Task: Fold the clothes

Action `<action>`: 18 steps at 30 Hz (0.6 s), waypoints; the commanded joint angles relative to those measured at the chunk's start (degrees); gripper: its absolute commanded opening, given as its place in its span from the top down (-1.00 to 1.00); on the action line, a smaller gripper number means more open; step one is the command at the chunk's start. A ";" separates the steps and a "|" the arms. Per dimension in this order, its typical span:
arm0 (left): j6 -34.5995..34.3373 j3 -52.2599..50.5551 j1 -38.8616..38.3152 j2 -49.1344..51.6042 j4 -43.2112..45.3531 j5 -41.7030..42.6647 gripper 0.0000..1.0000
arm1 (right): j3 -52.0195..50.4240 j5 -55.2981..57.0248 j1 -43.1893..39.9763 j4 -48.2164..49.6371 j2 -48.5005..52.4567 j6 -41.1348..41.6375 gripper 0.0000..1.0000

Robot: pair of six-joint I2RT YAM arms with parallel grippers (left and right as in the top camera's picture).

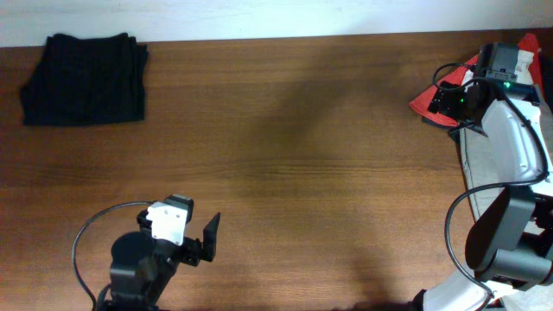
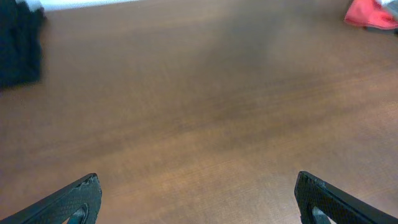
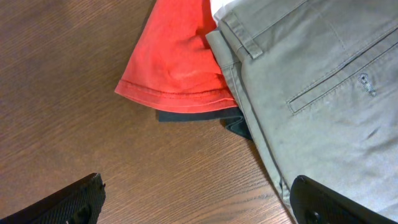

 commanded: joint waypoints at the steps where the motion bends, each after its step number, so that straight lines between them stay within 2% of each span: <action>1: 1.62 -4.70 0.26 -6.27 2.69 -5.57 -0.99 | 0.48 0.57 -0.17 0.07 -0.24 0.35 -0.97; 6: 1.62 -12.39 2.12 -13.55 8.74 -9.33 -0.99 | 0.48 0.57 -0.17 0.07 -0.24 0.35 -0.97; 12: 1.62 -21.64 5.81 -17.77 22.91 -9.29 -0.98 | 0.48 0.57 -0.17 0.07 -0.24 0.35 -0.97; 18: 1.62 -24.09 7.52 -21.68 27.15 -9.33 -0.99 | 0.48 0.57 -0.17 0.09 -0.24 0.35 -0.97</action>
